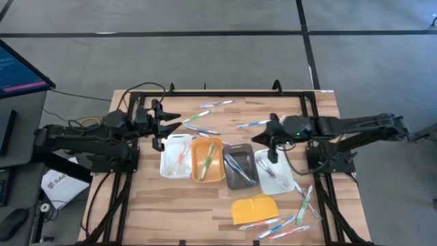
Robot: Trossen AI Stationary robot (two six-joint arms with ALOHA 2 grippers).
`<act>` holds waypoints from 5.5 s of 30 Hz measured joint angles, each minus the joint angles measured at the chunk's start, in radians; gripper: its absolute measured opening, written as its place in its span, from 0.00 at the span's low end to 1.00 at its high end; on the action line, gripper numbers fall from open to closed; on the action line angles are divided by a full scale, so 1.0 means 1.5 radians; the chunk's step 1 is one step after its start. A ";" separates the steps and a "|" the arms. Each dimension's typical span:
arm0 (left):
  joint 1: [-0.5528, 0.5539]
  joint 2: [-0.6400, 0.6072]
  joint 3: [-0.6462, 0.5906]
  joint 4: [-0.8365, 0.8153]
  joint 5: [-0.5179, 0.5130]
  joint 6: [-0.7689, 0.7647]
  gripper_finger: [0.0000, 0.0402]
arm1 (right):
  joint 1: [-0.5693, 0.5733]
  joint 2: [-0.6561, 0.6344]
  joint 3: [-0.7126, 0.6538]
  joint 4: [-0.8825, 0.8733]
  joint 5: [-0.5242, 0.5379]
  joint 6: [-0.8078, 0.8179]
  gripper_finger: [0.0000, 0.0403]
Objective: Pick & Place Toothbrushes
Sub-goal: Put the green toothbrush into the yellow bin
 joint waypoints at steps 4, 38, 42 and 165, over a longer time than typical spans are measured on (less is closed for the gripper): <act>0.000 0.032 0.000 0.049 0.000 0.017 0.33 | 0.000 -0.058 -0.045 -0.003 0.000 0.004 0.00; 0.101 0.086 0.059 -0.358 -0.235 -0.117 0.33 | -0.142 0.119 -0.083 0.091 0.035 -0.065 0.00; 0.174 0.111 0.092 -0.504 -0.110 -0.207 0.33 | -0.143 0.146 -0.083 0.089 0.035 -0.065 0.00; 0.251 0.595 0.432 -0.654 -0.081 0.063 0.00 | -0.225 0.177 -0.083 0.210 -0.092 -0.145 0.00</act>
